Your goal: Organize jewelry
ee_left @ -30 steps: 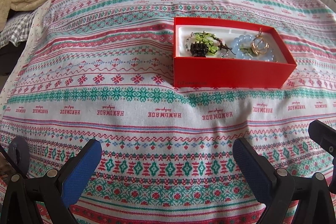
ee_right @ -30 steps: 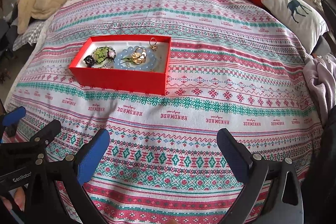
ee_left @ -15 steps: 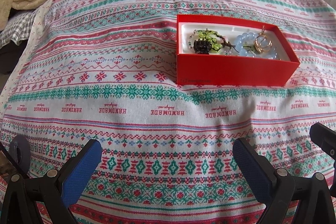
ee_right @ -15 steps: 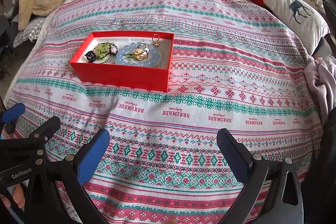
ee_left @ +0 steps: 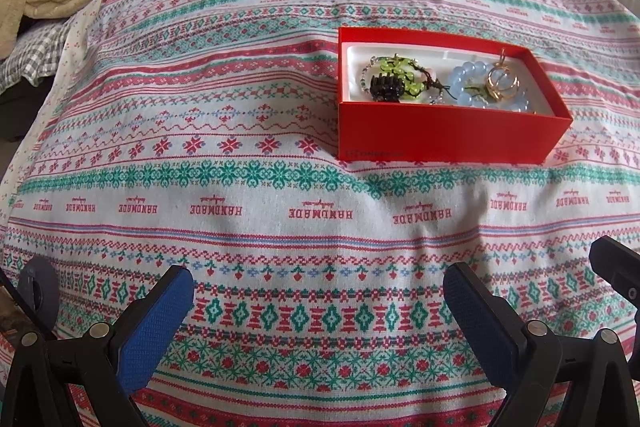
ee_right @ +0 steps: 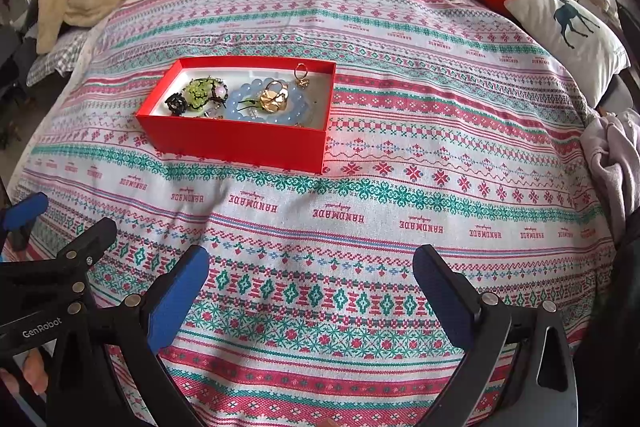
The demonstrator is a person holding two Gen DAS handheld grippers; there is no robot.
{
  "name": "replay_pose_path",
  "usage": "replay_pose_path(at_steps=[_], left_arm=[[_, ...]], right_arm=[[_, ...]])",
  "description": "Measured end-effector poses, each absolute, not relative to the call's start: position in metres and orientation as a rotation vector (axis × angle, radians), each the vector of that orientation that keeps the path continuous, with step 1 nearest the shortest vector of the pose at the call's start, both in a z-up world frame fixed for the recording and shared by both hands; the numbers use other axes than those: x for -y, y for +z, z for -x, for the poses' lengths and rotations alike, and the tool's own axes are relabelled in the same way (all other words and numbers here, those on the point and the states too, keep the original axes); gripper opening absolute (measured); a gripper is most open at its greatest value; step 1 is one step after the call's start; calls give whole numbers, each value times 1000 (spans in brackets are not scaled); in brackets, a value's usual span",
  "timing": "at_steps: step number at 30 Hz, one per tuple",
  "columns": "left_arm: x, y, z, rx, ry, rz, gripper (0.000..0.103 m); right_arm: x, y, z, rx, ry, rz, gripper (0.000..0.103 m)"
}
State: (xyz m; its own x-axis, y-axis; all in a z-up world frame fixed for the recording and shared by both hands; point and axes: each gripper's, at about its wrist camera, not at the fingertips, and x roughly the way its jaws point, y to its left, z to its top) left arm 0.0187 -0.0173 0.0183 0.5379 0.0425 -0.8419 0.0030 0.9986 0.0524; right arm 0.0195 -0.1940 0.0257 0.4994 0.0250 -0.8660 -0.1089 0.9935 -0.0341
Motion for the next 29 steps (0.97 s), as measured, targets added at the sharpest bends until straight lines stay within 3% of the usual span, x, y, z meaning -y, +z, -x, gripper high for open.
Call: replay_pose_path(at_steps=[29], left_arm=[[18, 15, -13, -1000, 9, -54, 102]], right_arm=[[187, 19, -16, -1051, 89, 121, 103]])
